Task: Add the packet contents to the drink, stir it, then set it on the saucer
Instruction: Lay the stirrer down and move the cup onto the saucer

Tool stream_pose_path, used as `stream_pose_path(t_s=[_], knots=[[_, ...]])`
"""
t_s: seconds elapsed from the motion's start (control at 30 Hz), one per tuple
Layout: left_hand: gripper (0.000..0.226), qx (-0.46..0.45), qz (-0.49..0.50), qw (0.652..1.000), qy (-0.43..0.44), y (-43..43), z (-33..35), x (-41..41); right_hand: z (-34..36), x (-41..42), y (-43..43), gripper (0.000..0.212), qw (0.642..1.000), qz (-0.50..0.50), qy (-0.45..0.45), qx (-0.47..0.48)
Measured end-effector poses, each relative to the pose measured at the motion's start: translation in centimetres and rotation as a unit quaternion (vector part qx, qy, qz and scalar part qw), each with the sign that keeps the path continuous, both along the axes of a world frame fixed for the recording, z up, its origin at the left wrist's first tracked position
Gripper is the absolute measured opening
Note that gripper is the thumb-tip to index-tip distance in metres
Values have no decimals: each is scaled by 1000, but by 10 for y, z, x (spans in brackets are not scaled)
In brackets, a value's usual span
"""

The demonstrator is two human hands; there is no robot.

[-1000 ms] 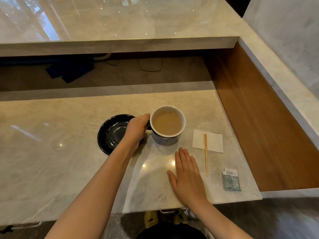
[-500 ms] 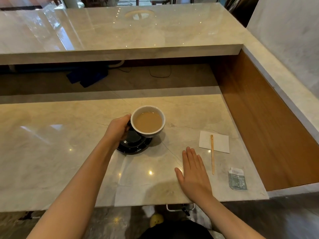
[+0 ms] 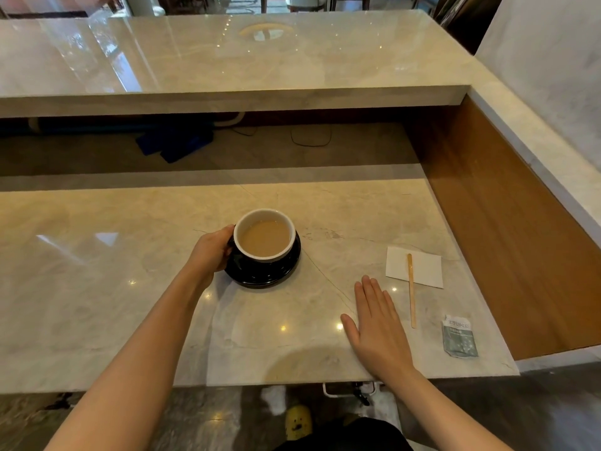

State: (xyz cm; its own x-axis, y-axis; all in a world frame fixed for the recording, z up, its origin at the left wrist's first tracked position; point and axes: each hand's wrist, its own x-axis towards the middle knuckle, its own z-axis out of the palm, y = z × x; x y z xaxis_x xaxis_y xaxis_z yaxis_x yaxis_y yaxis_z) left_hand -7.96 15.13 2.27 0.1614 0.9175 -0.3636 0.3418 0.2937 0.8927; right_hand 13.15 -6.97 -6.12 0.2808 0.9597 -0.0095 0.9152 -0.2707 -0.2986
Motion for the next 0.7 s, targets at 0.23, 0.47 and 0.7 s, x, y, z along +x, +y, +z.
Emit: stream_pose_path(t_s=[0.23, 0.47, 0.7], knots=[[50, -6, -26, 1000, 4, 7, -11, -5, 2, -1, 0, 69, 1000, -2, -7, -12], [49, -11, -29, 999, 15, 11, -16, -6, 3, -1, 1, 70, 1000, -4, -18, -20], [47, -25, -55, 997, 37, 16, -12, -4, 4, -2, 1, 70, 999, -5, -23, -27]])
